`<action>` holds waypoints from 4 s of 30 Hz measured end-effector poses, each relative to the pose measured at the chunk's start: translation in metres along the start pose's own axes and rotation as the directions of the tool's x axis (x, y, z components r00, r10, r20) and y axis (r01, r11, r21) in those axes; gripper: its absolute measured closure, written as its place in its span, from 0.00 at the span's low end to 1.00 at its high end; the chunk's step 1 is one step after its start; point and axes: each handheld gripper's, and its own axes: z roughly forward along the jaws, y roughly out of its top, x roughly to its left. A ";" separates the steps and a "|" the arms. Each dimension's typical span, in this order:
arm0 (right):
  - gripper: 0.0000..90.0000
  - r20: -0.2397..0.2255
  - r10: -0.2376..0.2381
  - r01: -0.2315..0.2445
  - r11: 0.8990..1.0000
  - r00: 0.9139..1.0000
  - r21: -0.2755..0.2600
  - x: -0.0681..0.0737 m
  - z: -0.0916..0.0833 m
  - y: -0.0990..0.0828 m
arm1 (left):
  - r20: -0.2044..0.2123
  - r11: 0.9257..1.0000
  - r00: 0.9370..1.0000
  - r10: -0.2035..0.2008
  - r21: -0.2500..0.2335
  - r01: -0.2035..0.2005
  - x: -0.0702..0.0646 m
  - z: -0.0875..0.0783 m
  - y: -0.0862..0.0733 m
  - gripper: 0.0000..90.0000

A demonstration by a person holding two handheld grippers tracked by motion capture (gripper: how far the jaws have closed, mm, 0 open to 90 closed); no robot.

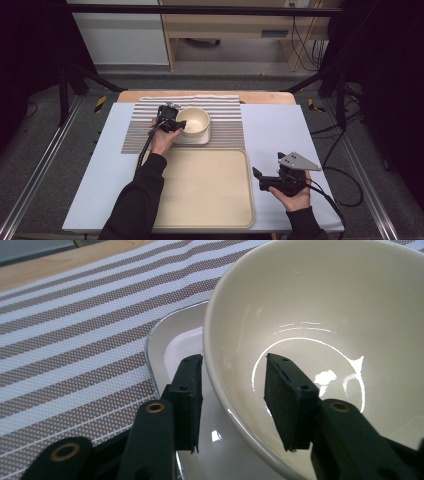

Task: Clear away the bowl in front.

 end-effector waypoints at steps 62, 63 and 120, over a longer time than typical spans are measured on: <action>0.04 0.002 -0.002 0.002 1.000 1.000 -0.005 0.000 -0.002 0.000 | 0.076 0.979 0.997 0.018 -0.202 -0.003 -0.011 -0.115 0.009 0.91; 0.04 0.001 -0.002 0.002 1.000 1.000 -0.006 0.000 -0.002 0.000 | 0.080 0.979 0.996 0.024 -0.202 -0.007 -0.012 -0.117 0.007 0.91; 0.04 -0.003 -0.005 0.005 1.000 1.000 0.000 0.002 0.000 -0.001 | 0.134 0.996 0.987 0.085 -0.031 -0.082 -0.040 -0.091 -0.079 0.91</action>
